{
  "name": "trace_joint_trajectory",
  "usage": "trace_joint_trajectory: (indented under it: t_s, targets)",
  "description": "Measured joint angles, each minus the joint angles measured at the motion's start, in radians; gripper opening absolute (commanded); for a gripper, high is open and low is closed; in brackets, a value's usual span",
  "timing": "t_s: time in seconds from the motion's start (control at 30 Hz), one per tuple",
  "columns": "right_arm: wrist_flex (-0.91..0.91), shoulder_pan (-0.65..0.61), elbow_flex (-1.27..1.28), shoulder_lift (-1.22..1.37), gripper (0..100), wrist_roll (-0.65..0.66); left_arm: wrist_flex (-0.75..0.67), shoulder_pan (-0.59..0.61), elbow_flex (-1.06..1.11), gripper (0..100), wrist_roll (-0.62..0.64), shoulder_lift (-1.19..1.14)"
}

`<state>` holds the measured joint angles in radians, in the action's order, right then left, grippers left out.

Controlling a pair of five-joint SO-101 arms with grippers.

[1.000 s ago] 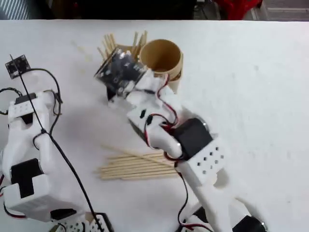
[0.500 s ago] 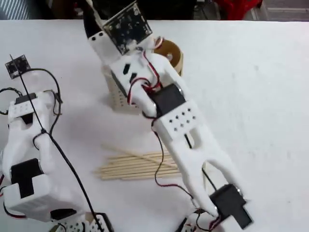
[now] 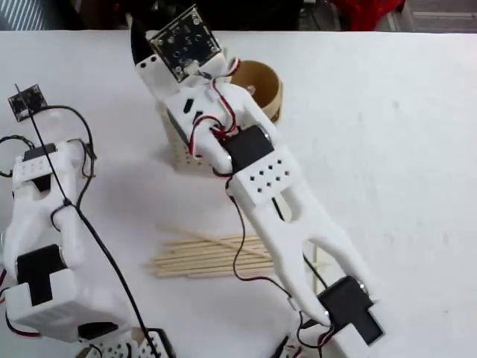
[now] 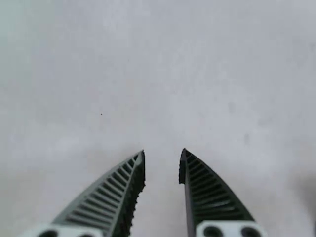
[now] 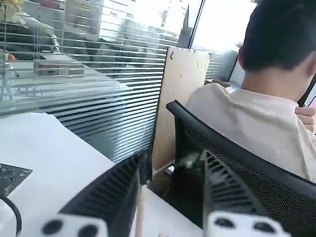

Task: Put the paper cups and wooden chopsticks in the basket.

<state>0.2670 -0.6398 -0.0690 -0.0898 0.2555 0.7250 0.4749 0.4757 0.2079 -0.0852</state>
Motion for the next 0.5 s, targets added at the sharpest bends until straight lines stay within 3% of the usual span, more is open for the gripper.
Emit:
trace_joint_trajectory:
  t_s: [0.13, 0.23, 0.4, 0.5]
  targets:
    - [0.075, 0.0, 0.0, -0.041, 6.6, 0.0, 0.0, 0.0, 0.0, 13, 0.0, 0.0]
    - [0.229, 0.0, 0.0, -0.098, 1.4, 0.0, 0.0, 0.0, 0.0, 13, 0.0, 0.0]
    - [0.667, 0.0, 0.002, -0.209, 9.5, 0.017, 0.0, 0.0, 0.0, 13, 0.0, 0.0]
    - [0.941, -0.012, 0.064, -0.216, 13.8, 0.143, 0.0, 0.0, 0.0, 13, 0.0, 0.0]
